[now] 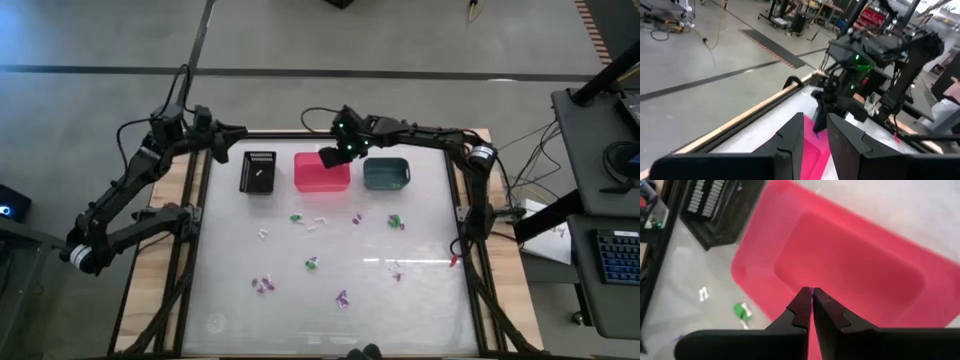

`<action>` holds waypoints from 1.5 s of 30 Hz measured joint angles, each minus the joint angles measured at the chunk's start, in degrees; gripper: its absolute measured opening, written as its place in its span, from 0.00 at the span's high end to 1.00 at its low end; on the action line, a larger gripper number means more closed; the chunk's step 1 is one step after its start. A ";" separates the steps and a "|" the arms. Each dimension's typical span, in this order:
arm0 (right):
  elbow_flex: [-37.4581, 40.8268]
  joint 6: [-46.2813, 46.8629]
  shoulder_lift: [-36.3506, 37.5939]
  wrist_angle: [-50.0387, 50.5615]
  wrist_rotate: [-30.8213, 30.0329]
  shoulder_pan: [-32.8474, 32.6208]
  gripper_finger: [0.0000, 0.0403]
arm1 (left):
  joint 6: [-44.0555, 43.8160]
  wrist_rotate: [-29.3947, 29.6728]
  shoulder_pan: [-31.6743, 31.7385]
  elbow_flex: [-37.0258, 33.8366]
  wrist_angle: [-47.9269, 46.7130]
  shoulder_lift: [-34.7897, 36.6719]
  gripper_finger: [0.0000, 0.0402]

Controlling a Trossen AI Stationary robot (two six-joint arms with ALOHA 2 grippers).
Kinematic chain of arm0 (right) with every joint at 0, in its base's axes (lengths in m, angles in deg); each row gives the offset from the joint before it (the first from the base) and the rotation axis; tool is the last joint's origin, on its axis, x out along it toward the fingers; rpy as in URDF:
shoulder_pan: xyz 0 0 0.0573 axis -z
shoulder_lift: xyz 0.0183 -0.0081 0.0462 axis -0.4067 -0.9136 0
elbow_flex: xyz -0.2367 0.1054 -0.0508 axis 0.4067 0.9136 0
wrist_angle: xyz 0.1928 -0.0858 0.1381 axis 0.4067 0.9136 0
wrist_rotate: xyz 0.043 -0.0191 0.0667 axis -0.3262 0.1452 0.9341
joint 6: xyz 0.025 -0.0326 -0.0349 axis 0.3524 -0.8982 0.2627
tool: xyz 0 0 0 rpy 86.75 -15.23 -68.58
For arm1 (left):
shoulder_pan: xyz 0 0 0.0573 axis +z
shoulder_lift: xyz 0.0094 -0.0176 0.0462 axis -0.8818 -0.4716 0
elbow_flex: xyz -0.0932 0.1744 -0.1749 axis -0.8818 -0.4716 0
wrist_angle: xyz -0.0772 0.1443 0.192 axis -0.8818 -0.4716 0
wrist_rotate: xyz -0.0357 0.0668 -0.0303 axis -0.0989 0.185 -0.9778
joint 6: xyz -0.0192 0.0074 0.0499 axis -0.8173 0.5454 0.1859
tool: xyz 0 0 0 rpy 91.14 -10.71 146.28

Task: Sort Halloween decoration
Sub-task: Put the purple hat toy into the pink bin, then put the white bone toy into the black bin

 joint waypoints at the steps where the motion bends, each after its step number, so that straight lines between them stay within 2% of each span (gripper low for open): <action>1: -0.45 -0.14 -0.27 -0.09 -1.07 -0.01 0.98 | 0.53 -0.13 0.00 0.00 -0.68 0.00 0.83; 10: -2.22 -5.46 -0.65 -0.98 -2.68 0.01 0.89 | 2.00 -0.11 -0.08 -0.02 -1.27 -0.37 0.83; 14: -2.22 -12.52 -0.63 -1.58 -4.24 -0.27 0.89 | 2.00 -0.11 -0.73 -0.02 -1.41 -0.22 0.83; 18: -2.02 -20.73 -0.60 -4.37 -4.21 -1.38 0.89 | 2.72 -1.62 -4.28 -1.00 -2.42 0.41 0.83; 22: -0.78 -28.54 0.36 -4.55 -4.26 -4.81 0.89 | 2.68 -1.11 -11.61 -4.88 -2.23 2.09 0.83; 26: 0.22 -29.71 1.25 -5.34 -4.53 -8.98 0.89 | -1.33 4.10 -21.13 -9.74 2.01 4.58 0.83; 31: 0.31 -32.91 2.53 -7.05 -4.70 -14.91 0.89 | -3.96 5.89 -34.17 -14.64 4.82 7.04 0.83; 35: 0.93 -33.32 3.10 -8.83 -4.69 -19.04 0.89 | -6.87 16.15 -44.14 -17.48 6.14 7.64 0.83; 37: 1.54 -33.18 3.52 -8.83 -5.08 -21.01 0.89 | -8.01 18.52 -48.40 -18.43 5.85 7.33 0.83; 41: 3.72 -31.59 4.36 -9.45 -5.76 -24.75 0.89 | -9.66 19.80 -55.39 -19.24 4.95 5.28 0.83; 45: 6.07 -29.52 4.87 -10.10 -5.75 -27.99 0.89 | -10.31 20.11 -58.65 -19.20 4.12 1.66 0.83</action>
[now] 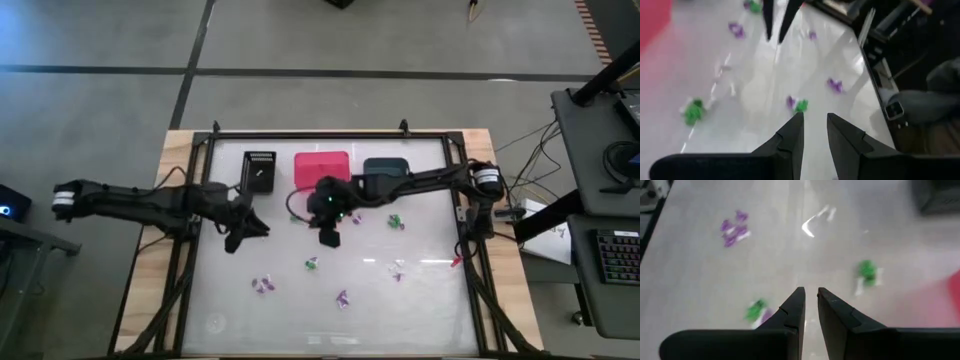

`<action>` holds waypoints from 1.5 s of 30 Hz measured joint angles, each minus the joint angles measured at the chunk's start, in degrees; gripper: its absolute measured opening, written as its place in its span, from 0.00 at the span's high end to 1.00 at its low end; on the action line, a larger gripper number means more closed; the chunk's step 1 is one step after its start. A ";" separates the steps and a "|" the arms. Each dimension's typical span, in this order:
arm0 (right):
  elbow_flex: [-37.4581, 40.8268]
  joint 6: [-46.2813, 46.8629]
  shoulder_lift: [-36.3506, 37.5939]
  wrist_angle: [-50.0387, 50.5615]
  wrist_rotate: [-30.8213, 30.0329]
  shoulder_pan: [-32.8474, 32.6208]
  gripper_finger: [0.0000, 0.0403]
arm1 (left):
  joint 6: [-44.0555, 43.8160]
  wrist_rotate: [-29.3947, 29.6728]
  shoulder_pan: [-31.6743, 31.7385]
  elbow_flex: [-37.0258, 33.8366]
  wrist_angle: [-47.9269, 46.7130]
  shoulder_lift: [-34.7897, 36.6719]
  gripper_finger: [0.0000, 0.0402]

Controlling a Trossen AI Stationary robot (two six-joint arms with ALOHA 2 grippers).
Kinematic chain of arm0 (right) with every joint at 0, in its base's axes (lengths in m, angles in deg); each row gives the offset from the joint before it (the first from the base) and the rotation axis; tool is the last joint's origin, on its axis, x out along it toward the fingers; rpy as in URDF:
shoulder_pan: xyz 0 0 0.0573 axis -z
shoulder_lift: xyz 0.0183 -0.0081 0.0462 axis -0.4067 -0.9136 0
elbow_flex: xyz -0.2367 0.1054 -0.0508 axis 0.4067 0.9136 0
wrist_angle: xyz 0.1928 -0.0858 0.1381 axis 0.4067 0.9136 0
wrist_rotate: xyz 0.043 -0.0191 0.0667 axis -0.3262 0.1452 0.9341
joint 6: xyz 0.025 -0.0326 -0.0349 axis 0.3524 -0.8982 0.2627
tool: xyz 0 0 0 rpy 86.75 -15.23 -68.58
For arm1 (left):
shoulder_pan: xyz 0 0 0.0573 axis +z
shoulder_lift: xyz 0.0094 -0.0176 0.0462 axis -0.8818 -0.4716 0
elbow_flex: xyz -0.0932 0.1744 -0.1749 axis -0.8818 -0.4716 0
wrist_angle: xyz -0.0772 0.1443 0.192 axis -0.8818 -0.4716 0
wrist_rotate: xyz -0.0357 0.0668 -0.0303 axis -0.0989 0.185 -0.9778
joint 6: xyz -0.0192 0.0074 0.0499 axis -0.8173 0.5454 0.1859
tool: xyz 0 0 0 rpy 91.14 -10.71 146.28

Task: Sort Halloween decoration
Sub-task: Put the white bone toy into the black bin

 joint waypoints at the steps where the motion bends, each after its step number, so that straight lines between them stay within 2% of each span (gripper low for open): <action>1: 0.65 0.51 0.41 -0.04 -0.01 -0.66 0.89 | -0.25 -0.01 -0.25 0.17 -0.50 -1.13 0.83; 5: 4.53 2.62 2.69 0.55 -0.01 -3.06 0.89 | 1.55 -0.23 -0.56 1.53 -3.81 -5.86 0.83; 9: 9.63 4.93 6.42 -0.05 -0.94 -4.55 0.89 | 5.41 -0.33 -0.54 4.15 -12.94 -10.93 0.83; 14: 17.08 7.05 11.06 -7.80 -4.73 -5.42 0.89 | 9.42 -0.02 -0.56 8.14 -23.10 -18.29 0.81; 18: 22.95 8.30 13.98 -16.11 -4.48 -5.53 0.89 | 13.25 0.44 -0.78 10.69 -24.79 -23.87 0.77; 22: 26.97 9.08 15.92 -20.48 -5.57 -5.46 0.89 | 13.94 5.02 -0.81 11.88 -24.83 -28.55 0.75; 26: 28.55 9.18 16.74 -21.29 -7.41 -5.49 0.89 | 14.46 10.46 -0.80 13.19 -25.38 -32.51 0.73; 37: 29.08 9.03 16.76 -21.13 -7.48 -5.49 0.89 | 15.61 10.03 -1.61 17.06 -27.92 -37.29 0.73; 45: 29.28 8.99 16.75 -20.53 -7.44 -5.49 0.89 | 17.83 9.28 -7.08 22.90 -33.22 -36.54 0.73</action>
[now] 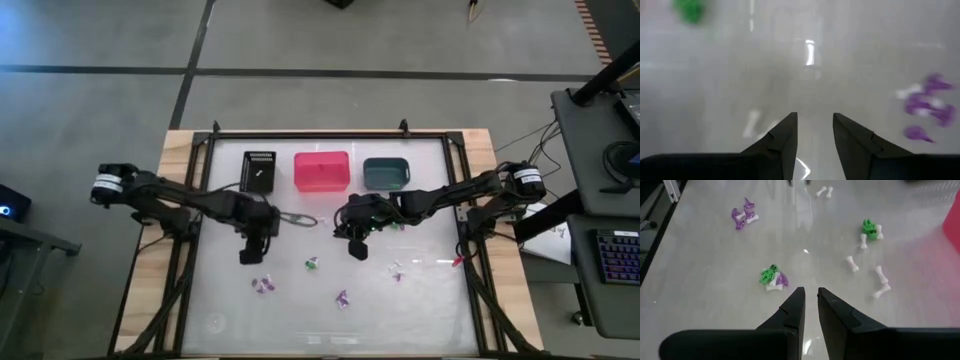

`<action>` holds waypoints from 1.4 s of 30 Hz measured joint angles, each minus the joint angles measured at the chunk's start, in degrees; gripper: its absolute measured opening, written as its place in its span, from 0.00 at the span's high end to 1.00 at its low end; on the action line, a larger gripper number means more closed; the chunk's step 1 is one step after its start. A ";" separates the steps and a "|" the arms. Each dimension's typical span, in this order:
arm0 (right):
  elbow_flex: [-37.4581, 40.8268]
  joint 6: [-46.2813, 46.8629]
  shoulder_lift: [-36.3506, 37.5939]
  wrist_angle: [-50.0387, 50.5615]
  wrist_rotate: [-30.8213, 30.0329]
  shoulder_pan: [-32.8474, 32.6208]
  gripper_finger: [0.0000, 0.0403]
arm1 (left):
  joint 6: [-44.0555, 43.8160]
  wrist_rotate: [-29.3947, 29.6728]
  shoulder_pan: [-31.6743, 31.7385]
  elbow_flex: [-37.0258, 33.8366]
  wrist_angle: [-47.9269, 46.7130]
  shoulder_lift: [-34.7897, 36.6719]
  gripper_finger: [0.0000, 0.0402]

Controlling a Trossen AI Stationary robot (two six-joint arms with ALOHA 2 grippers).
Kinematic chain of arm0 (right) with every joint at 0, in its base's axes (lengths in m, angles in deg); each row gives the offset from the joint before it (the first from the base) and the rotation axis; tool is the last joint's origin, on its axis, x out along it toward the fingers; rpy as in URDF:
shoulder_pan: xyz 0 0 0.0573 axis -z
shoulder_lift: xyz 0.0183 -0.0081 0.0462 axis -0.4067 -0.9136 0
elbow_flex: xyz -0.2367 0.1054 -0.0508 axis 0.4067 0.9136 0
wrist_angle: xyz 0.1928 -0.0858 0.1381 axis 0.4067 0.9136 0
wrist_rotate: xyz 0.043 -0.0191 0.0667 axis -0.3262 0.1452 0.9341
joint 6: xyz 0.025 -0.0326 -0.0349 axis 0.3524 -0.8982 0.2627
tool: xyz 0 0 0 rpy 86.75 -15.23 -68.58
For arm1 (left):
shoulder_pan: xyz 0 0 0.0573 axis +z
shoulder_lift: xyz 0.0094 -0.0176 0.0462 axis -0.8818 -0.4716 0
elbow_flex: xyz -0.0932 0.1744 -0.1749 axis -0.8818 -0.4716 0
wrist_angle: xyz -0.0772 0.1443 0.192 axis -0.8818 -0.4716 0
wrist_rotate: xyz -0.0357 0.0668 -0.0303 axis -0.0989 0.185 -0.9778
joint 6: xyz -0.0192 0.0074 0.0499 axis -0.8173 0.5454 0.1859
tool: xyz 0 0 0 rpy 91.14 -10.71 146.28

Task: Sort Halloween decoration
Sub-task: Put the white bone toy into the black bin

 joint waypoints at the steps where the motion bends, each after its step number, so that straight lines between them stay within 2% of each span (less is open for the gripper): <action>1: 0.05 -0.02 0.00 0.08 0.01 0.00 0.89 | 0.53 -0.43 -1.23 0.22 0.19 -0.06 0.73; 7: 0.57 -1.39 -0.02 0.55 0.12 0.00 0.89 | 1.79 -0.47 -8.50 -0.30 4.85 -0.54 0.73; 12: 0.63 -2.21 -0.02 1.89 0.14 0.00 0.89 | 0.78 0.94 -11.63 0.41 8.87 -2.31 0.73; 24: 0.97 -2.89 -0.04 2.65 0.29 -0.02 0.89 | 1.37 1.06 -15.30 3.89 8.53 -11.20 0.73; 37: 1.49 -2.34 -0.04 2.55 0.14 -0.02 0.89 | 0.98 2.04 -17.05 3.92 8.86 -14.61 0.74; 42: 1.49 -1.85 -0.04 2.54 0.12 -0.02 0.89 | 1.16 2.73 -17.04 3.92 8.87 -14.69 0.80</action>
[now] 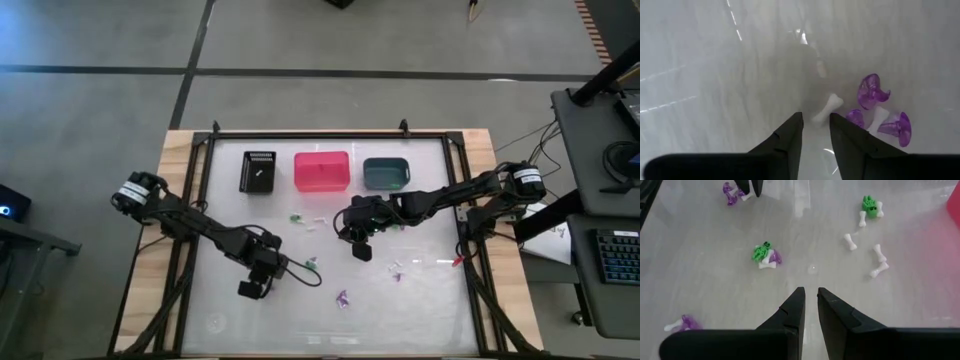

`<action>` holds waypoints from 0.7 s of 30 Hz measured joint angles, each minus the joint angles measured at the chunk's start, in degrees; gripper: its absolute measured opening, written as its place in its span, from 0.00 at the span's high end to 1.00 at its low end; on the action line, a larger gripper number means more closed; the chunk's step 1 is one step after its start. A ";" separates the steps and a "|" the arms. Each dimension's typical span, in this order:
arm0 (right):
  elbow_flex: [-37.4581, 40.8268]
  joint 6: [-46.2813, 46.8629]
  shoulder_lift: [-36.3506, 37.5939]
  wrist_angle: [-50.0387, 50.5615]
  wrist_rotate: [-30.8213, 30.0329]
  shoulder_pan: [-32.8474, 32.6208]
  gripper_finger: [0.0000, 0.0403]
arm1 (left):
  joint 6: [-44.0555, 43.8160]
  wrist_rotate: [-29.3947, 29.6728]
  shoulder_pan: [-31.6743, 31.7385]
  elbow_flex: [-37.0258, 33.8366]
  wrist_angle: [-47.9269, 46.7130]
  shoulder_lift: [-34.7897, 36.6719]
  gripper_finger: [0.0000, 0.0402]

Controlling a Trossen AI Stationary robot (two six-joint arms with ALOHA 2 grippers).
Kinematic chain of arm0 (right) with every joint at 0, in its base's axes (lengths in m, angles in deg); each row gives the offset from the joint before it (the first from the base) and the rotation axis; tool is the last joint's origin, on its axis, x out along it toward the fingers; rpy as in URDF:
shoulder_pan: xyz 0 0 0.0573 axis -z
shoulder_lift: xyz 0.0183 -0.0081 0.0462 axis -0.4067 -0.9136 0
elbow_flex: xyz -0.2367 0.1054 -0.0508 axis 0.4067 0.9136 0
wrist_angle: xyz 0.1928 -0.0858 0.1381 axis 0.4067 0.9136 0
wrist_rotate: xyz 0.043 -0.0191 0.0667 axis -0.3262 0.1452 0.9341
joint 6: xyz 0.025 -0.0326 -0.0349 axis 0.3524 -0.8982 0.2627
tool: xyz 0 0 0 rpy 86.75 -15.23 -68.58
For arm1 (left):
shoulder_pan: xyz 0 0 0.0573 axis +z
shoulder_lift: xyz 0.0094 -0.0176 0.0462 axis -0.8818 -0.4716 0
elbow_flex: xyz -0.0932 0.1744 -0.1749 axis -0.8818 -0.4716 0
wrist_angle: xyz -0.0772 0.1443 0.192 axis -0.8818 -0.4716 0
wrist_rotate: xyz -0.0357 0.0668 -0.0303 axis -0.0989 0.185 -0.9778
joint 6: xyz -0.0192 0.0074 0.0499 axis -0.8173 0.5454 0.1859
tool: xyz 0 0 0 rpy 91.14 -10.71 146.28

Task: Sort Halloween decoration
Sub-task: Put the white bone toy into the black bin

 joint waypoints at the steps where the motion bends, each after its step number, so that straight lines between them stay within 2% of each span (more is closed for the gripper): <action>1: 0.00 0.01 0.00 -0.01 0.00 0.00 0.89 | 0.03 0.20 0.00 0.00 -0.01 0.00 0.82; 8: 0.00 0.01 0.00 -0.01 -0.02 0.00 0.89 | 0.23 1.48 0.04 0.00 -0.19 -0.02 0.98; 15: 0.00 -0.26 0.00 -0.01 -0.04 0.00 0.89 | 0.23 3.04 0.00 -0.08 -0.41 0.66 1.00; 21: 0.00 -0.61 0.00 0.00 -0.04 0.00 0.89 | -0.79 4.93 0.69 -0.13 -0.44 5.64 1.00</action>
